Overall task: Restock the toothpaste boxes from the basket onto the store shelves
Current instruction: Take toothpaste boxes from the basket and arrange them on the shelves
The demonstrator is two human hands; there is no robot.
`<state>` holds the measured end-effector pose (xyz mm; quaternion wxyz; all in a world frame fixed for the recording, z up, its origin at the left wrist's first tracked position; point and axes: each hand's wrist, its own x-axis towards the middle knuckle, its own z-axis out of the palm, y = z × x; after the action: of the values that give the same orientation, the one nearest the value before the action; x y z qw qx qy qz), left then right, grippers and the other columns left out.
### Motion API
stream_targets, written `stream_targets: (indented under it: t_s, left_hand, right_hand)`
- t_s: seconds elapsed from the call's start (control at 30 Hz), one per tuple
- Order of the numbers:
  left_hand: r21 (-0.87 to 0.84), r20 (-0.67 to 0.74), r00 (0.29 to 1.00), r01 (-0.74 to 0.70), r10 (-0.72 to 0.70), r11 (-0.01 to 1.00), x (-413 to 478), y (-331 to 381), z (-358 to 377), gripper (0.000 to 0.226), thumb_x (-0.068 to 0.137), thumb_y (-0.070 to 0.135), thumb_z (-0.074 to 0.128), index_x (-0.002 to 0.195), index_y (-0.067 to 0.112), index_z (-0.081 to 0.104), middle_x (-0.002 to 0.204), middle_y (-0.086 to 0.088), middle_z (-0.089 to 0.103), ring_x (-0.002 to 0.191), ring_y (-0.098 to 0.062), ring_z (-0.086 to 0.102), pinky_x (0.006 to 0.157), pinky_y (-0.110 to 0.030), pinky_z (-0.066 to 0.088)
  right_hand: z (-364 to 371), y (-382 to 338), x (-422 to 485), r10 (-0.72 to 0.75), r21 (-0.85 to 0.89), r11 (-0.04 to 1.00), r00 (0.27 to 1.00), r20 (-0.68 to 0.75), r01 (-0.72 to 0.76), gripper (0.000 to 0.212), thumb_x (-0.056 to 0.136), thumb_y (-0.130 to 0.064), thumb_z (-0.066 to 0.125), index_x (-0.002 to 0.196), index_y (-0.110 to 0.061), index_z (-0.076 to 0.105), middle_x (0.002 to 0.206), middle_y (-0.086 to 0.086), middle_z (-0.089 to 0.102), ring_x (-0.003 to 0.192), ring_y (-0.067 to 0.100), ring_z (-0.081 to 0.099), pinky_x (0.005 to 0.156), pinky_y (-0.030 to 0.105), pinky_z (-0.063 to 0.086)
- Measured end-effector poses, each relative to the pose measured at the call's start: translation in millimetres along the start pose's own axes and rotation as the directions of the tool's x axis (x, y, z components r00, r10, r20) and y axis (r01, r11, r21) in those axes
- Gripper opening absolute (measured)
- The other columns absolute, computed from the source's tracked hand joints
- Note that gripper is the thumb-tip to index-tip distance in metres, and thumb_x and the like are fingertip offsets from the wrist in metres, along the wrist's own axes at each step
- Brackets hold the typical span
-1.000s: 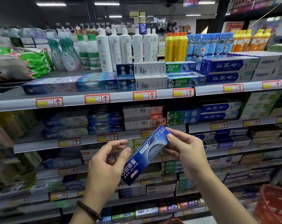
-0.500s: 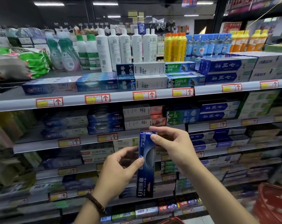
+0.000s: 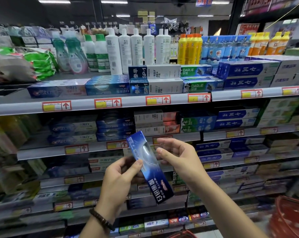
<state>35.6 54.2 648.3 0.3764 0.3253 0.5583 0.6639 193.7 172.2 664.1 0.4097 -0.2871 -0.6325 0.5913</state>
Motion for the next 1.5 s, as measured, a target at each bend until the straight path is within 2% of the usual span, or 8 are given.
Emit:
stream_targets:
  t_s: [0.17, 0.37, 0.5, 0.7, 0.9, 1.03, 1.37, 1.5]
  left_hand:
    - [-0.110, -0.065, 0.998, 0.001, -0.008, 0.994, 10, 2, -16, 0.029, 0.093, 0.016, 0.072, 0.119, 0.004, 0.071, 0.104, -0.017, 0.078, 0.081, -0.021, 0.074, 0.078, -0.040, 0.063]
    - [-0.225, -0.110, 0.994, -0.037, 0.012, 0.974, 20, 5, -31, 0.031, 0.093, 0.014, 0.071, 0.121, 0.002, 0.070, 0.108, -0.019, 0.078, 0.082, -0.024, 0.076, 0.073, -0.034, 0.065]
    - [-0.283, -0.108, 0.994, -0.056, 0.026, 0.958, 22, 7, -40, 0.039, 0.089, 0.019, 0.070, 0.124, 0.003, 0.068, 0.112, -0.015, 0.078, 0.090, -0.029, 0.077, 0.082, -0.040, 0.066]
    - [-0.333, -0.089, 0.996, -0.029, -0.001, 0.943, 28, 4, -55, 0.040, 0.091, 0.015, 0.070, 0.128, 0.002, 0.065, 0.116, -0.018, 0.077, 0.101, -0.035, 0.076, 0.081, -0.037, 0.065]
    - [-0.356, -0.121, 0.993, -0.052, 0.009, 0.933, 32, 7, -77, 0.044, 0.095, 0.013, 0.065, 0.137, 0.014, 0.053, 0.115, -0.016, 0.077, 0.098, -0.039, 0.077, 0.082, -0.050, 0.065]
    - [-0.300, -0.162, 0.986, -0.079, 0.030, 0.951, 38, 6, -94, 0.046, 0.102, 0.013, 0.059, 0.143, 0.030, 0.047, 0.114, -0.009, 0.079, 0.095, -0.038, 0.078, 0.080, -0.052, 0.065]
    - [-0.184, -0.288, 0.956, -0.107, 0.051, 0.977, 62, -7, -107, 0.025, 0.108, 0.017, 0.052, 0.131, 0.022, 0.062, 0.120, -0.008, 0.076, 0.105, -0.031, 0.076, 0.077, -0.040, 0.066]
    - [-0.141, -0.359, 0.931, -0.119, 0.061, 0.983, 69, -11, -102, 0.023, 0.106, 0.017, 0.055, 0.125, 0.023, 0.067, 0.126, -0.007, 0.072, 0.108, -0.027, 0.075, 0.081, -0.038, 0.063]
  right_hand:
    - [1, 15, -11, 0.070, -0.079, 0.995, 0.997, 0.037, -0.067, 0.021, 0.097, -0.014, 0.076, 0.117, -0.021, 0.077, 0.108, 0.003, 0.080, 0.104, 0.022, 0.076, 0.085, 0.034, 0.064]
    - [5, 24, -23, 0.123, 0.000, 0.992, 0.991, 0.061, -0.123, 0.025, 0.096, -0.006, 0.074, 0.120, -0.014, 0.075, 0.112, 0.005, 0.080, 0.108, 0.026, 0.076, 0.077, 0.034, 0.063]
    - [15, 24, -29, 0.119, 0.065, 0.990, 0.992, 0.051, -0.122, 0.034, 0.094, 0.000, 0.073, 0.125, -0.015, 0.071, 0.114, -0.002, 0.080, 0.110, 0.027, 0.075, 0.080, 0.036, 0.065]
    - [37, 38, -28, 0.105, 0.099, 0.990, 0.993, -0.058, -0.099, 0.037, 0.092, 0.000, 0.076, 0.126, -0.015, 0.071, 0.111, 0.003, 0.079, 0.110, 0.026, 0.075, 0.078, 0.035, 0.064]
    - [56, 46, -21, 0.094, 0.155, 0.986, 0.977, -0.190, -0.065, 0.034, 0.093, 0.003, 0.073, 0.123, -0.013, 0.074, 0.110, 0.008, 0.079, 0.105, 0.024, 0.076, 0.075, 0.031, 0.063]
    - [65, 52, -13, 0.094, 0.133, 0.989, 0.966, -0.240, -0.063, 0.032, 0.095, 0.003, 0.073, 0.122, -0.014, 0.074, 0.109, 0.004, 0.080, 0.104, 0.023, 0.076, 0.076, 0.030, 0.063]
    - [70, 61, 21, 0.054, 0.057, 0.998, 0.948, -0.315, -0.038, 0.015, 0.096, -0.009, 0.076, 0.108, -0.016, 0.073, 0.101, -0.002, 0.081, 0.095, 0.017, 0.077, 0.079, 0.029, 0.062]
    - [59, 61, 43, 0.038, 0.012, 0.999, 0.960, -0.278, -0.036, 0.011, 0.096, -0.014, 0.077, 0.106, -0.017, 0.076, 0.102, -0.001, 0.081, 0.095, 0.016, 0.077, 0.087, 0.037, 0.063]
